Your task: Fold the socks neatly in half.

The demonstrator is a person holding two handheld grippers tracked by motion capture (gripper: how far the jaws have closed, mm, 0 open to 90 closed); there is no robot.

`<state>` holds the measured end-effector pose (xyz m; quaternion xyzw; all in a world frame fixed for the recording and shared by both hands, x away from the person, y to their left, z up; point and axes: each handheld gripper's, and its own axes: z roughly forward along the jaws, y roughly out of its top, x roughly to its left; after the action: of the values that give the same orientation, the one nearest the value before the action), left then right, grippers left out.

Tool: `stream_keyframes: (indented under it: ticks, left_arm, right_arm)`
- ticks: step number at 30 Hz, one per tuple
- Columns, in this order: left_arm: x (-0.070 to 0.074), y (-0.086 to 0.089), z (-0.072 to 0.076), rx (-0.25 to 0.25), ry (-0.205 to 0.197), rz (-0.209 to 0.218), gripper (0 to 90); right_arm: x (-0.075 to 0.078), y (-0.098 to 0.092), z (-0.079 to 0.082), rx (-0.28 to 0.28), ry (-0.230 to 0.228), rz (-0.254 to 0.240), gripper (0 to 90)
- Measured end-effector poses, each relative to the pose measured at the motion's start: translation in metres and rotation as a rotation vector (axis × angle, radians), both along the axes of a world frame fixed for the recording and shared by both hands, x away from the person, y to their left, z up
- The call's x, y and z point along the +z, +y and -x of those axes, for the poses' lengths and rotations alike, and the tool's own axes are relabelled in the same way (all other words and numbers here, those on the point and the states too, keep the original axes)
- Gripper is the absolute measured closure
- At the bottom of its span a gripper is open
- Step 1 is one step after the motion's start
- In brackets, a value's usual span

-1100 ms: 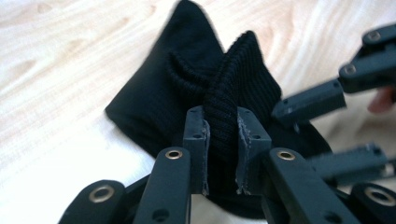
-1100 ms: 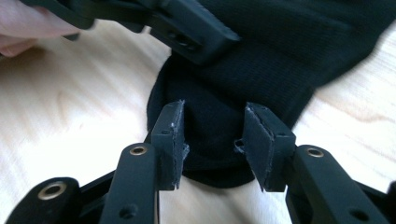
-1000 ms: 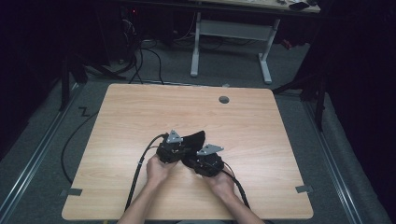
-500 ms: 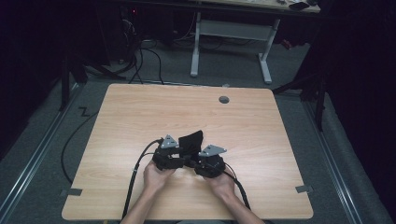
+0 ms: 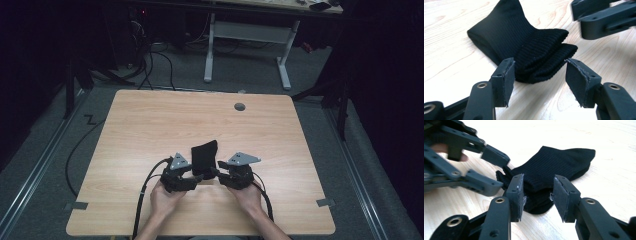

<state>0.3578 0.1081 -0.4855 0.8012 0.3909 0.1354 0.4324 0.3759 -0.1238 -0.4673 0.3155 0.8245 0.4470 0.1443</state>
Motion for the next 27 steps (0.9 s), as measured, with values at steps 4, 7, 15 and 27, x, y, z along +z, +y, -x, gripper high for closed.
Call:
stream_keyframes:
  ticks: [4,7,15,27]
  left_arm:
    - [-0.003,0.0,-0.002,0.046,0.007,-0.018,40.9]
    - [-0.008,-0.002,-0.006,0.07,0.022,-0.026,41.1]
    - [-0.013,-0.008,-0.007,0.094,0.012,-0.032,42.4]
    - [-0.02,-0.012,-0.011,0.115,0.037,-0.045,42.7]
  right_arm:
    - [-0.014,0.011,-0.007,0.016,0.035,0.083,61.7]
    - [-0.024,0.015,-0.01,0.02,0.062,0.105,59.7]
    - [-0.009,0.023,-0.016,0.015,0.016,0.097,65.6]
    - [0.011,0.024,-0.011,0.101,-0.028,0.079,86.4]
